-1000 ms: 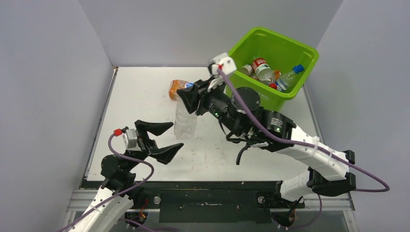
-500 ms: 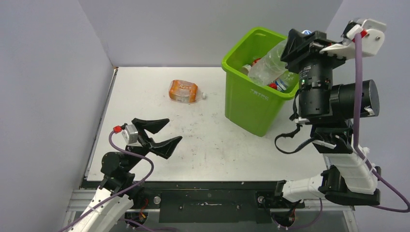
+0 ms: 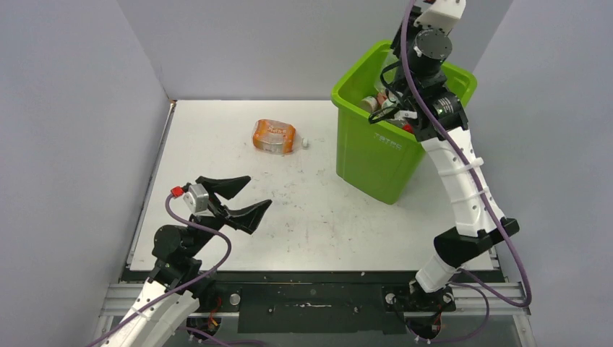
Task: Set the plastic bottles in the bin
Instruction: Place the plastic bottle in the trash bin.
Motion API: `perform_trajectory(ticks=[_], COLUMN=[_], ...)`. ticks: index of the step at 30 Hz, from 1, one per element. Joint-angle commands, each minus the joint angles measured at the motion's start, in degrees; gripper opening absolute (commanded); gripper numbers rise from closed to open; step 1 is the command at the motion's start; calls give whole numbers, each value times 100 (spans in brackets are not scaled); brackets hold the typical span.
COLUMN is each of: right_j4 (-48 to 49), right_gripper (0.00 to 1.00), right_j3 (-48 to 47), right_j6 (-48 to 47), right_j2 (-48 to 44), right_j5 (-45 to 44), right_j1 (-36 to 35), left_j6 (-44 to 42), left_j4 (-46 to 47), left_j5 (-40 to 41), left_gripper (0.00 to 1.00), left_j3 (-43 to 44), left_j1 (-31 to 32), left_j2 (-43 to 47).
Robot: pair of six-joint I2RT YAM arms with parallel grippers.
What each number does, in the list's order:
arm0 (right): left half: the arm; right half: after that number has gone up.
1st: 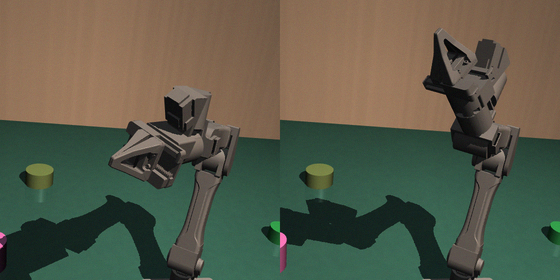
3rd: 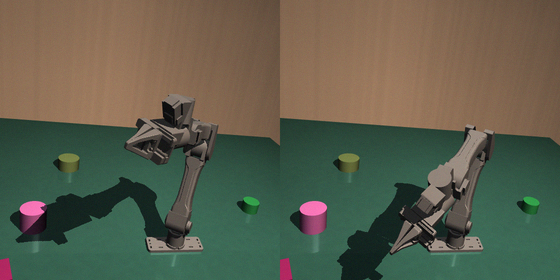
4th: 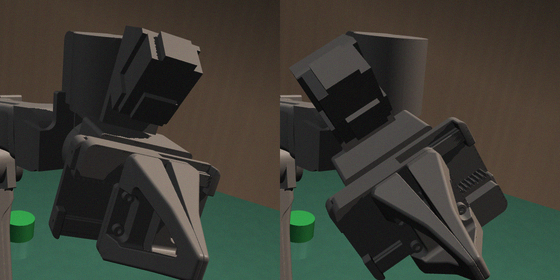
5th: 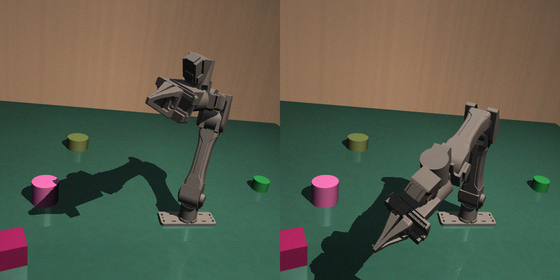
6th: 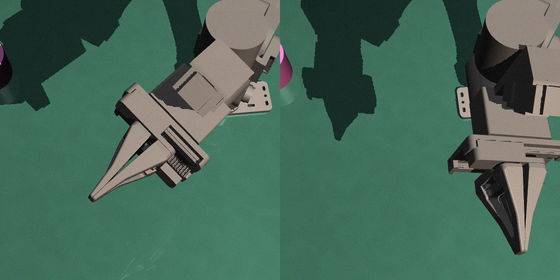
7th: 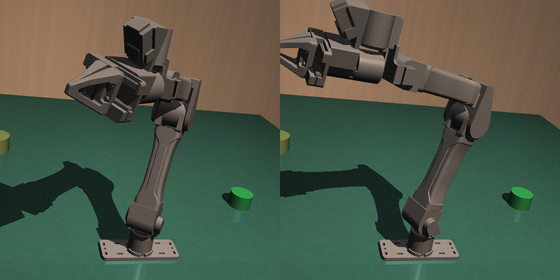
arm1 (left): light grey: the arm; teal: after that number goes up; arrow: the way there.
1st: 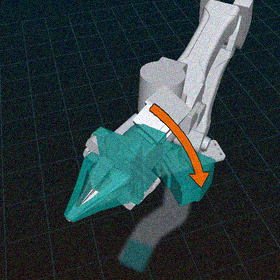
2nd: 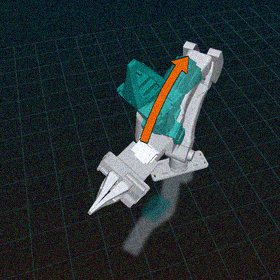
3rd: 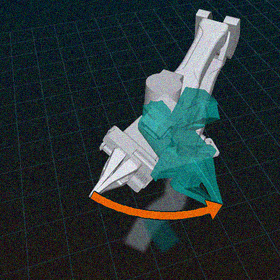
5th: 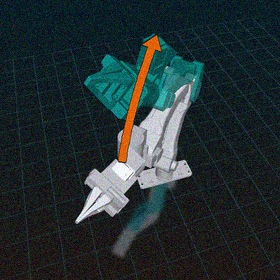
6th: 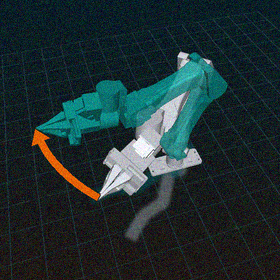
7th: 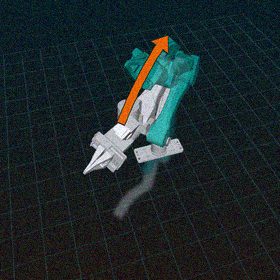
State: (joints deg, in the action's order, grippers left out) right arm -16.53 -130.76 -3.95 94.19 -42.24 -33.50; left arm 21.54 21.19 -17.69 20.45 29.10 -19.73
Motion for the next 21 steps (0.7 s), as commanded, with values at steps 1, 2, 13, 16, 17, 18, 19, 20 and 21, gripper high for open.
perform_trajectory(ticks=[1,2,13,16,17,18,19,20,21], right_j4=[303,617,0,-259,-273,-236,-204,-222,-275], right_gripper=[5,5,5,5,5,5,5,5,5], right_j3=[1694,2128,2970,3185,3314,3493,3631,3752,3822], right_j6=[2175,2313,2754,2657,2628,2604,2579,2535,2489], right_j2=[-765,-872,-480,-470,-529,-615,-696,-800,-847], right_j5=[1754,2122,3789,3880,3872,3858,3819,3748,3714], right_j1=[1299,1419,1878,1886,1883,1889,1888,1875,1873], left_j6=[-237,-258,-269,-256,-251,-247,-247,-247,-240], left_j4=[-420,-500,-629,-634,-634,-634,-634,-638,-646], left_j5=[491,620,847,829,822,806,803,790,776], left_gripper=[96,96,96,96,96,96,96,96,96], left_j3=[414,424,429,433,434,434,434,434,441], left_j1=[25,25,25,25,25,25,25,25,25], left_j2=[-42,-29,-56,-101,-113,-130,-150,-175,-191])
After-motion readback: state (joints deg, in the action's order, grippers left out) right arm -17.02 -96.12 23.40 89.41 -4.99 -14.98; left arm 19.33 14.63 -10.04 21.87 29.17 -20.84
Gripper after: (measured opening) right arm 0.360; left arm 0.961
